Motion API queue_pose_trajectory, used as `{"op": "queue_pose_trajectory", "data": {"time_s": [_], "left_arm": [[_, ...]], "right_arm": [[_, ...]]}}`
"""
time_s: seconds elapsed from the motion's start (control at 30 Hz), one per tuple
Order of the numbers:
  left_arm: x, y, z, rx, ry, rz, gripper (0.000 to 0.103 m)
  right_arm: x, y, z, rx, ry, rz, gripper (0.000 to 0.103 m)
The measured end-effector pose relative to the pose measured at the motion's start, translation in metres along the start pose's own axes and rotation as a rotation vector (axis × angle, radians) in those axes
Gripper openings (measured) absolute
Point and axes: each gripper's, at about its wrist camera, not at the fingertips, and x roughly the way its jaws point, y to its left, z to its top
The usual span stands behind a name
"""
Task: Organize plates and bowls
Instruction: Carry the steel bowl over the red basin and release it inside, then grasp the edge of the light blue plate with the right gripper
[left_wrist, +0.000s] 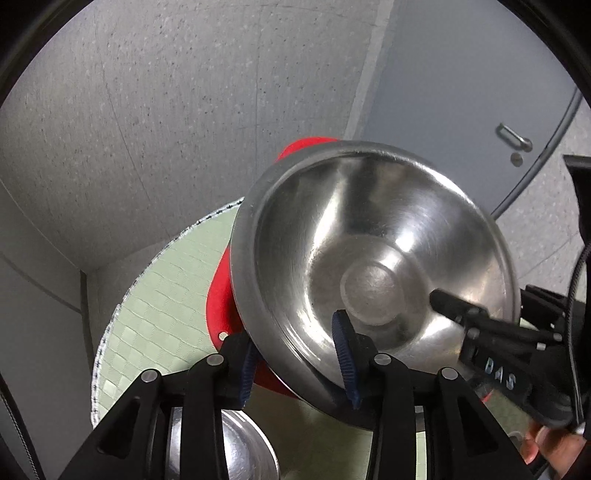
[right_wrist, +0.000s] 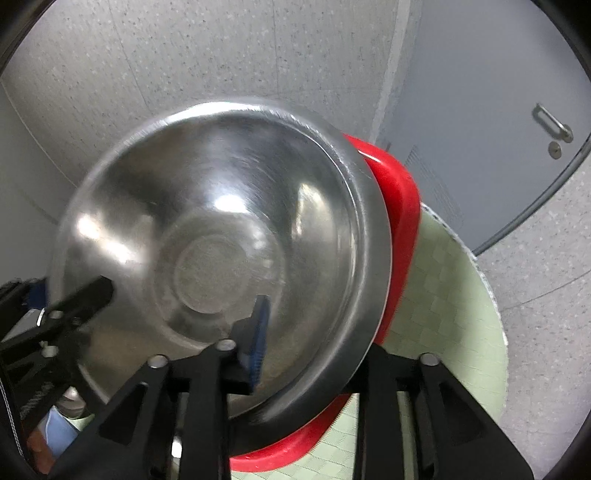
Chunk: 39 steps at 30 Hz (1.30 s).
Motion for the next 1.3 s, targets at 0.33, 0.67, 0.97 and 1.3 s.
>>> {"op": "queue_pose_trajectory", "data": {"time_s": [0.33, 0.67, 0.97, 1.3], "left_arm": [[-0.012, 0.01, 0.0, -0.009, -0.004, -0.058, 0.057], [-0.06, 0.035, -0.031, 0.009, -0.091, -0.029, 0.088], [-0.123, 0.085, -0.133, 0.081, -0.169, -0.002, 0.094], [-0.16, 0.147, -0.243, 0.076, -0.121, 0.0, 0.094]], "right_arm": [[-0.007, 0.007, 0.001, 0.019, -0.018, 0.063, 0.073], [-0.057, 0.001, -0.021, 0.075, -0.12, -0.011, 0.091], [-0.119, 0.038, -0.094, 0.067, -0.198, 0.012, 0.092], [-0.087, 0.093, -0.178, 0.079, -0.028, 0.103, 0.093]]}}
